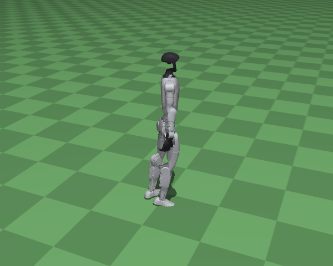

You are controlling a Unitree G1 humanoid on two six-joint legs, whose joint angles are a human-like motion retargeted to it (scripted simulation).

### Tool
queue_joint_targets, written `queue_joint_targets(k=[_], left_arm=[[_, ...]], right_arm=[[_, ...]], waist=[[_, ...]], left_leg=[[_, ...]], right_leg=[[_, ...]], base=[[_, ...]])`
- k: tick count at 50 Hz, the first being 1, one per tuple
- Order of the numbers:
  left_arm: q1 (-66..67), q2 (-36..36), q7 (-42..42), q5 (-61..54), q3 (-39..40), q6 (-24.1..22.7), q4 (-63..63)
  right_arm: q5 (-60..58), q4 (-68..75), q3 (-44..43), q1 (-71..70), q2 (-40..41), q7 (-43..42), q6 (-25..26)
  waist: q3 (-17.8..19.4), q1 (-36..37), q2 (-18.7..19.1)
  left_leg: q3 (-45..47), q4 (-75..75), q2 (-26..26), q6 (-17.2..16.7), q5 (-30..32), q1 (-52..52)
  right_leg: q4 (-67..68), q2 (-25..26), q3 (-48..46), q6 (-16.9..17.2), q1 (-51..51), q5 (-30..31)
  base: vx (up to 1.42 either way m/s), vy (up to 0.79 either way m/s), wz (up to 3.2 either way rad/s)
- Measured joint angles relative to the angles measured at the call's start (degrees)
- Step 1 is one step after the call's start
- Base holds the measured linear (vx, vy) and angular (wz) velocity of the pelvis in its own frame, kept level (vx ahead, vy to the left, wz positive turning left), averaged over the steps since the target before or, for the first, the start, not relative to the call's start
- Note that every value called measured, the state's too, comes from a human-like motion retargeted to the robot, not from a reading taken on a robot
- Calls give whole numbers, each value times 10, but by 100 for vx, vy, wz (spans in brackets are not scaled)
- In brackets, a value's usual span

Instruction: In place motions

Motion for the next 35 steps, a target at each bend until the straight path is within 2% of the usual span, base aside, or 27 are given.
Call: queue_joint_targets(k=[35], left_arm=[[1, 0, 0, -4, 3, 0, -1]], right_arm=[[-5, -2, 4, 0, 1, 0, 0]], waist=[[0, 1, 0]], left_leg=[[13, -1, 2, -2, -3, 2]], right_leg=[[0, 5, 11, -5, -4, -6]], base=[[0, 0, 0]])
